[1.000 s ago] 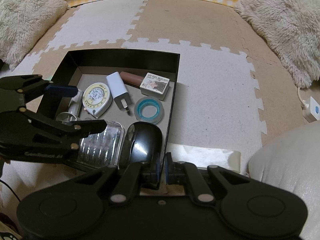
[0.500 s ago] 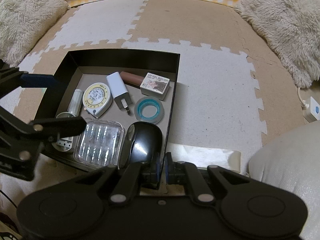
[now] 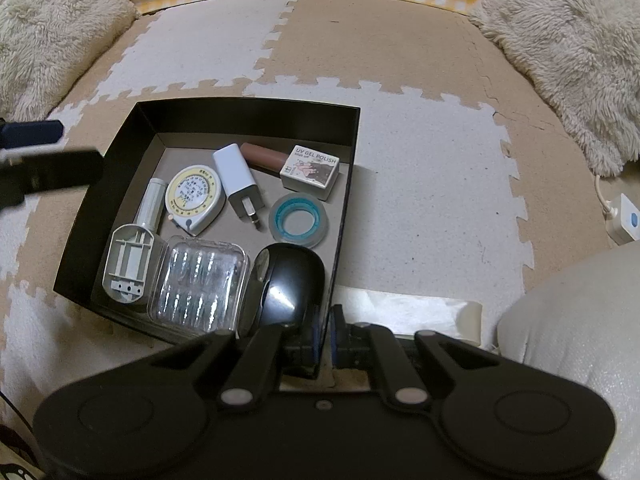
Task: Organize rigid objects
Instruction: 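Move the left tool back over the mint-green round compact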
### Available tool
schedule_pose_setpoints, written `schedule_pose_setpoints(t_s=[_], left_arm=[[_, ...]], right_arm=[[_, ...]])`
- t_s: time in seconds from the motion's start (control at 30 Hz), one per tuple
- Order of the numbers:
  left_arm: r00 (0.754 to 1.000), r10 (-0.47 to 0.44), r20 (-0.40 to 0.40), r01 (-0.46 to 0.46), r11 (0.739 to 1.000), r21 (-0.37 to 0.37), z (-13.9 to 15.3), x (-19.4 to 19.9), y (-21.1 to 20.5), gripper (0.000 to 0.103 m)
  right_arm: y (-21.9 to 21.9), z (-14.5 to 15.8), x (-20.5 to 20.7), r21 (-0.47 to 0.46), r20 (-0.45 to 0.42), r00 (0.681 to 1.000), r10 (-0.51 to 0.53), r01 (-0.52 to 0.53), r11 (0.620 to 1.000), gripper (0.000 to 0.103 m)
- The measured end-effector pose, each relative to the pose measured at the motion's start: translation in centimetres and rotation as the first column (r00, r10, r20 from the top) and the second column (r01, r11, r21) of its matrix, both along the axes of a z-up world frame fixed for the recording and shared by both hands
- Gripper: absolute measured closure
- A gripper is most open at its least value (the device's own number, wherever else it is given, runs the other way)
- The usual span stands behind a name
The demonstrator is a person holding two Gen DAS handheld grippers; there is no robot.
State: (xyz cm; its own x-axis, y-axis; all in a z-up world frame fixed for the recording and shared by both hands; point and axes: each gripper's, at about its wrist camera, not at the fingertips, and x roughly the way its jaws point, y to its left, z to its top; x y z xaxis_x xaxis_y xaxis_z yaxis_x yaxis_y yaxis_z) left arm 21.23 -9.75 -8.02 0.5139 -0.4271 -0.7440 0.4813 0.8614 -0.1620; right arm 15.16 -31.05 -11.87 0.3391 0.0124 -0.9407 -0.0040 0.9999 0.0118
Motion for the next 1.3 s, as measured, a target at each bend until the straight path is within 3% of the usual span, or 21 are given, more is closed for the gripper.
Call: schedule_pose_setpoints(t_s=[0.27,0.53,0.67,0.87,1.03,1.3], left_arm=[[0.993,0.115,0.013,-0.115,0.993,0.016,0.1,1.7,3.2,0.0],[0.985,0.171,-0.002,-0.17,0.984,0.055,-0.7,3.1,5.9,0.0],[0.989,0.143,-0.027,-0.141,0.988,0.064,-1.5,3.7,7.0,0.001],[0.991,0.095,-0.092,-0.08,0.985,0.154,-3.7,4.2,7.3,0.019],[0.99,0.04,-0.135,-0.015,0.982,0.186,-5.8,4.1,6.9,0.023],[0.997,-0.039,-0.067,0.053,0.973,0.226,-7.5,4.1,5.7,0.038]], right_arm=[[0.0,0.0,0.0,-0.001,0.0,1.0,0.0,0.0,1.0,0.097],[0.0,0.0,0.0,-0.001,0.0,1.0,0.0,0.0,1.0,0.097],[0.1,0.0,0.0,-0.001,0.0,1.0,0.0,0.0,1.0,0.097],[0.1,0.0,0.0,-0.001,0.0,1.0,0.0,0.0,1.0,0.097],[0.1,0.0,0.0,-0.001,0.0,1.0,0.0,0.0,1.0,0.097],[0.1,-0.1,0.0,-0.003,-0.001,1.0,0.002,-0.002,1.0,0.097]])
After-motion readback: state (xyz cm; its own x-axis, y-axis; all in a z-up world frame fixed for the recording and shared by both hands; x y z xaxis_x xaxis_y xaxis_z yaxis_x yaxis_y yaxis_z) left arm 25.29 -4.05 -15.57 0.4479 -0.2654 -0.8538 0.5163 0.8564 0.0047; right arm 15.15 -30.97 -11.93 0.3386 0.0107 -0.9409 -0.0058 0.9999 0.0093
